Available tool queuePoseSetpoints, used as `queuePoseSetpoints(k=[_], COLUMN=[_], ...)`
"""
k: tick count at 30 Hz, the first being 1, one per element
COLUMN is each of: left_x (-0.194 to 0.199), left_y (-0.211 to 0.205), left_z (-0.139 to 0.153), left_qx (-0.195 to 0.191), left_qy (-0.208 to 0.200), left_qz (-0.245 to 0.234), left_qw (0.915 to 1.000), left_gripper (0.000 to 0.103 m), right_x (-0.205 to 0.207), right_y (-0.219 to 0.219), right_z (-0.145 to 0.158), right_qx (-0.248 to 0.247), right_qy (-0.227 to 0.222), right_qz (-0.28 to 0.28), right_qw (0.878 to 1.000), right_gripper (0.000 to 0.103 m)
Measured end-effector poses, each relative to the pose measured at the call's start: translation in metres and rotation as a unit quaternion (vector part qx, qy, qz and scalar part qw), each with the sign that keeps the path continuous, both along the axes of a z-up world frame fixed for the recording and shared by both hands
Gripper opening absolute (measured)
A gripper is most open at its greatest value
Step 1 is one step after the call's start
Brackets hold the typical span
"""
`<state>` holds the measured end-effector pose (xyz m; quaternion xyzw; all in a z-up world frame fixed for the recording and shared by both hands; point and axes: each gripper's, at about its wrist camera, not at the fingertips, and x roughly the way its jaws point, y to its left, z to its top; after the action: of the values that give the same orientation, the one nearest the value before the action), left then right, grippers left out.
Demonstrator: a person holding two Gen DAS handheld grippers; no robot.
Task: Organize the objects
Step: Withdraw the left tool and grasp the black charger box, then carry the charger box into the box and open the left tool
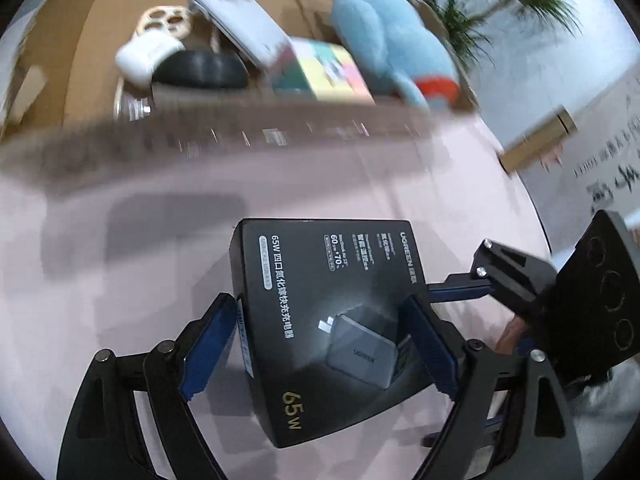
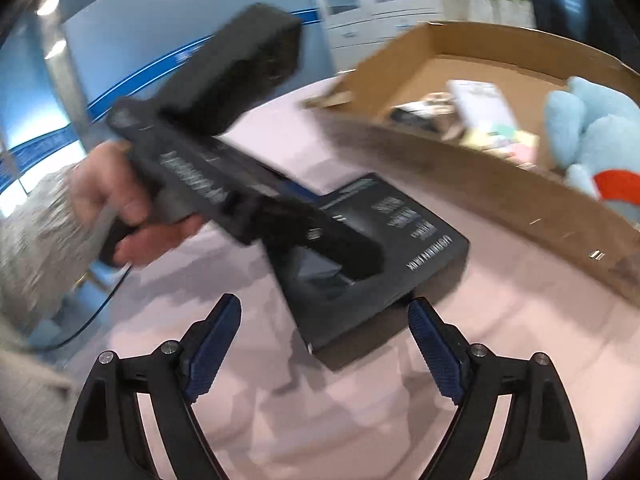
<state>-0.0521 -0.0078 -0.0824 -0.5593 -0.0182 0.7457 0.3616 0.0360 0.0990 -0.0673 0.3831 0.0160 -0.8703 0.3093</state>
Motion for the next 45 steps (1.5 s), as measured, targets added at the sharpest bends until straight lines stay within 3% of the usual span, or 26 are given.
queuePoseSetpoints(k=[4,7,9,15,18,21,26,36,39,45], left_x=[0.013,0.008,0.003,0.000,0.001,0.003,0.008,0.007,0.003,-0.003], left_y=[-0.010,-0.014,-0.017,-0.015,-0.008,-0.002,-0.013,-0.014,-0.013,-0.018], left_z=[-0.002,0.004,0.009,0.002,-0.002,-0.001,0.005,0.019,0.011,0.000], left_qx=[0.009,0.004,0.009,0.012,0.011,0.002,-0.001,-0.003,-0.018,-0.006], left_qy=[-0.014,-0.005,-0.003,-0.010,-0.012,0.000,0.012,0.020,0.012,-0.004], left_qz=[-0.016,-0.006,0.000,-0.005,-0.012,-0.010,-0.008,-0.003,0.002,0.013], left_qw=[0.9997,1.0000,1.0000,0.9999,0.9998,1.0000,0.9999,0.9998,0.9998,0.9999], left_gripper=[0.087,0.087,0.088,0.088,0.080,0.078,0.071,0.071,0.071,0.071], right_x=[0.024,0.017,0.014,0.002,-0.002,-0.007,-0.007,-0.003,-0.005,-0.012], right_y=[-0.014,-0.003,0.001,-0.003,-0.006,-0.015,-0.014,-0.020,-0.028,-0.029], right_z=[-0.004,0.000,0.001,-0.008,-0.013,-0.019,-0.015,0.001,-0.006,-0.020], right_qx=[0.037,0.038,0.049,0.064,0.077,0.106,0.092,0.104,0.124,0.128], right_qy=[0.022,0.023,0.030,0.017,0.019,0.018,0.023,0.051,0.049,0.040], right_qz=[0.007,-0.024,-0.032,-0.006,-0.006,-0.014,-0.027,-0.024,-0.019,-0.027], right_qw=[0.999,0.999,0.998,0.998,0.997,0.994,0.995,0.993,0.991,0.991], right_gripper=[0.087,0.087,0.093,0.097,0.097,0.099,0.097,0.093,0.089,0.087])
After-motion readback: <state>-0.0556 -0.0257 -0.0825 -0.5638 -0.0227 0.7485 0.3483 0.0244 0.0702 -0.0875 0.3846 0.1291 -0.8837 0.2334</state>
